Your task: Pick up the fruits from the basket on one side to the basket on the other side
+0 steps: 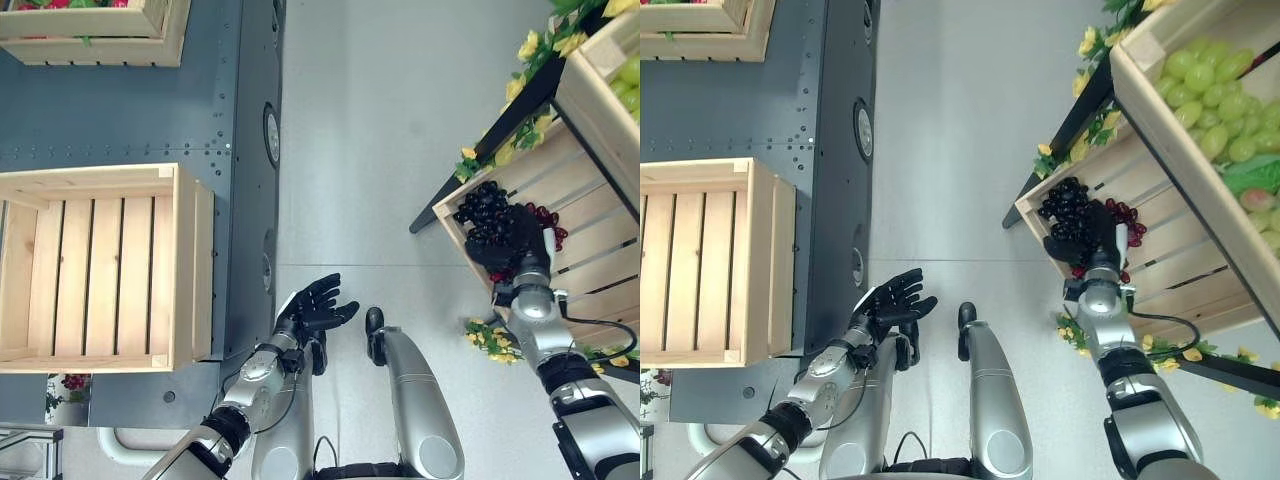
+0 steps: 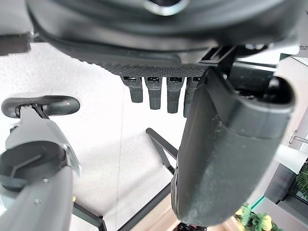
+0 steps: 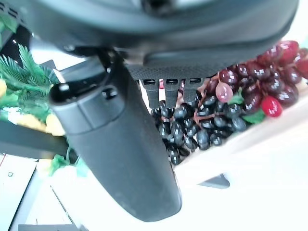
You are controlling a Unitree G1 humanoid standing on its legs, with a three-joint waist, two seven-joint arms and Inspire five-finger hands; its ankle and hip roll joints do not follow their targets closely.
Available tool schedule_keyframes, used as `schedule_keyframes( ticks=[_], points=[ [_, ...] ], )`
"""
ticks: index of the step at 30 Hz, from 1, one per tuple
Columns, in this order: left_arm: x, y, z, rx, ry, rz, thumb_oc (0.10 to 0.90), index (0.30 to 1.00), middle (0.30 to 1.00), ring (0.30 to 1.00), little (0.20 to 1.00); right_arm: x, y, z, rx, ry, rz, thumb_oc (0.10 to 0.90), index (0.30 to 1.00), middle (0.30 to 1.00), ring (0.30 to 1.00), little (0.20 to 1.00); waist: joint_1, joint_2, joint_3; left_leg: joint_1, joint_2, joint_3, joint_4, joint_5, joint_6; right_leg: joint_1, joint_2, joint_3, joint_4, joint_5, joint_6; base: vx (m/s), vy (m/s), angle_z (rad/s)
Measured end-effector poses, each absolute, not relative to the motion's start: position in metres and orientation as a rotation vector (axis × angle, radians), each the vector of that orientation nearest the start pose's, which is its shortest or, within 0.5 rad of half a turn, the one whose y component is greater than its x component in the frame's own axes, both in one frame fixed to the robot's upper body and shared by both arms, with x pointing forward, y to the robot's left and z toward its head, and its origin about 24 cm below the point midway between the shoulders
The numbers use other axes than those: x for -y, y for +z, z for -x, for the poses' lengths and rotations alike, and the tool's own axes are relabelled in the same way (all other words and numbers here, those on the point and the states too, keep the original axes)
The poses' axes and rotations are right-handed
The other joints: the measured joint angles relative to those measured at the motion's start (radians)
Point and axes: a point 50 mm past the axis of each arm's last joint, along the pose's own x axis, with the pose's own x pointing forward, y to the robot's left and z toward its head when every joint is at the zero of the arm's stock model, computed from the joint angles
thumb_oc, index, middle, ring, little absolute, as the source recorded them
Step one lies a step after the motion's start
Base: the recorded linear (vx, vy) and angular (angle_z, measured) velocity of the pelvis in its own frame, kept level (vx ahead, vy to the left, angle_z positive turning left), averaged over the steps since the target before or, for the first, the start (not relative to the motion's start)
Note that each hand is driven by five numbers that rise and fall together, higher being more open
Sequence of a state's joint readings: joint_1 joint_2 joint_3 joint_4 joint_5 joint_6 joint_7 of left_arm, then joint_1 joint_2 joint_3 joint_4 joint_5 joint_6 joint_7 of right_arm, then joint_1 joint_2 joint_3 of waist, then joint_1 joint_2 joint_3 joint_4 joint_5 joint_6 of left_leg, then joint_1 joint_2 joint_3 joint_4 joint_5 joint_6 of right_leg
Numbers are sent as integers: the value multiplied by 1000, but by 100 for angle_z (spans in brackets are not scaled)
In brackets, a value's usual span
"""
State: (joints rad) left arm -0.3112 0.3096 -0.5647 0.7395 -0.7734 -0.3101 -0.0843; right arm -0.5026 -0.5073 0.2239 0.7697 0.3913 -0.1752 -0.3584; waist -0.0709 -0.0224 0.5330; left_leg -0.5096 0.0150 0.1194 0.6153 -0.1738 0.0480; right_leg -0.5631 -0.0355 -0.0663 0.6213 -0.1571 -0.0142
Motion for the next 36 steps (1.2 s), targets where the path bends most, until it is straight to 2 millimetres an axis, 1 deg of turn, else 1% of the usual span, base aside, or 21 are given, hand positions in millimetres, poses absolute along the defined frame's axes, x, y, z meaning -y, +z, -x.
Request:
schedule_keyframes(
  ticks=[1,3,5,7,8,10,11,12,14,15,17,18,19,20,23,25,27,28,32,34,36],
  points=[
    [-143,-36,-275,-293,-256,189,800,900,900,900,900,262,53,-331,-75,-382,223,800,900,900,900,900,0,0,-1,28,-2,6,-33,8,-3,25,0,0,-25,6,9,0,0,0],
    [-144,-38,-274,-303,-253,179,800,900,900,900,900,260,53,-331,-68,-373,219,800,900,900,900,900,1,0,-1,66,-4,8,-78,23,-9,59,0,0,-64,17,8,0,0,0],
    [-144,-42,-272,-321,-249,171,800,900,900,900,900,256,52,-332,-57,-349,259,800,900,900,900,900,0,-1,-2,127,-10,9,-142,38,-10,113,0,0,-110,25,9,27,-7,1],
    [-143,-52,-269,-368,-236,149,800,900,900,900,900,252,50,-331,-62,-336,255,800,900,900,900,900,3,0,-4,205,-14,8,-226,62,-11,183,1,-1,-173,41,12,70,-16,1],
    [-143,-59,-265,-403,-226,142,800,900,900,900,900,249,44,-330,-80,-326,243,800,900,900,900,900,2,1,-20,250,-16,9,-281,82,-13,222,4,-1,-220,53,14,90,-25,-3],
    [-144,-73,-253,-470,-208,123,800,900,900,900,900,243,29,-324,-117,-316,213,800,900,900,900,900,5,4,-74,301,-16,4,-366,107,-13,268,11,-1,-296,73,17,98,-28,-3],
    [-144,-76,-250,-484,-207,120,800,900,900,900,900,241,24,-321,-133,-310,209,800,900,900,900,900,4,5,-89,310,-16,4,-384,112,-13,276,11,-2,-311,76,18,149,-37,-1],
    [-145,-84,-240,-520,-205,106,800,900,900,900,900,238,12,-315,-171,-301,199,800,900,900,900,900,5,8,-124,337,-17,3,-424,124,-14,301,14,-2,-344,83,19,161,-36,2],
    [-145,-97,-225,-576,-198,96,800,900,900,900,900,233,-8,-302,-233,-283,185,800,900,900,900,900,7,17,-159,418,-15,-2,-505,145,-16,381,21,-7,-422,100,22,168,-38,3],
    [-146,-101,-220,-594,-197,89,800,900,900,900,900,231,-15,-297,-256,-275,181,800,900,900,900,900,6,18,-178,436,-15,-2,-530,150,-15,398,24,-8,-444,103,23,130,-32,2],
    [-148,-115,-196,-665,-191,75,800,900,900,900,900,221,-45,-271,-351,-231,178,800,900,900,900,900,8,22,-271,478,-13,-5,-591,163,-16,446,29,-17,-510,113,28,113,-30,8],
    [-150,-122,-187,-701,-185,61,800,900,900,900,900,215,-57,-259,-394,-217,170,800,900,900,900,900,9,23,-298,510,-12,-5,-615,164,-17,483,34,-18,-547,120,29,91,-30,6],
    [-151,-124,-182,-716,-183,55,800,900,900,900,900,212,-63,-254,-417,-205,169,800,900,900,900,900,9,23,-313,518,-11,-5,-622,164,-17,493,35,-18,-556,121,30,97,-34,1],
    [-154,-130,-173,-752,-171,49,800,900,900,900,900,207,-74,-242,-463,-182,163,800,900,900,900,900,9,23,-350,528,-12,-5,-636,164,-16,506,36,-18,-577,122,32,109,-37,0],
    [-164,-141,-156,-826,-127,28,800,900,900,900,900,196,-93,-221,-542,-128,136,800,900,900,900,900,13,25,-402,556,-12,-4,-667,168,-15,548,40,-16,-644,147,36,69,-29,-2],
    [-170,-145,-148,-858,-97,23,800,900,900,900,900,195,-101,-209,-583,-85,135,800,900,900,900,900,15,27,-423,571,-14,-4,-680,169,-13,572,40,-16,-676,158,38,41,-40,0],
    [-177,-148,-141,-892,-61,15,800,900,900,900,900,194,-110,-196,-627,-36,129,800,900,900,900,900,32,26,-455,573,-15,-5,-694,173,-12,580,40,-16,-702,170,39,34,-52,0],
    [-180,-149,-140,-901,-46,14,800,900,900,900,900,194,-114,-191,-650,-14,132,800,900,900,900,900,34,26,-461,578,-16,-7,-695,173,-12,588,40,-17,-708,172,39,30,-41,4],
    [-184,-150,-135,-911,-22,17,800,900,900,900,900,192,-120,-182,-684,31,132,800,900,900,900,900,37,27,-473,583,-16,-16,-696,174,-12,595,40,-21,-709,172,39,36,-25,4],
    [-185,-153,-127,-932,-24,14,800,900,900,900,900,190,-125,-173,-713,60,127,800,900,900,900,900,37,27,-495,583,-16,-24,-699,176,-13,596,40,-24,-709,171,38,47,-7,8],
    [-184,-154,-123,-941,-32,15,800,900,900,900,900,186,-129,-166,-740,80,108,800,900,900,900,900,37,27,-499,589,-16,-30,-699,177,-13,606,41,-27,-710,171,37,67,6,8]
  ],
)
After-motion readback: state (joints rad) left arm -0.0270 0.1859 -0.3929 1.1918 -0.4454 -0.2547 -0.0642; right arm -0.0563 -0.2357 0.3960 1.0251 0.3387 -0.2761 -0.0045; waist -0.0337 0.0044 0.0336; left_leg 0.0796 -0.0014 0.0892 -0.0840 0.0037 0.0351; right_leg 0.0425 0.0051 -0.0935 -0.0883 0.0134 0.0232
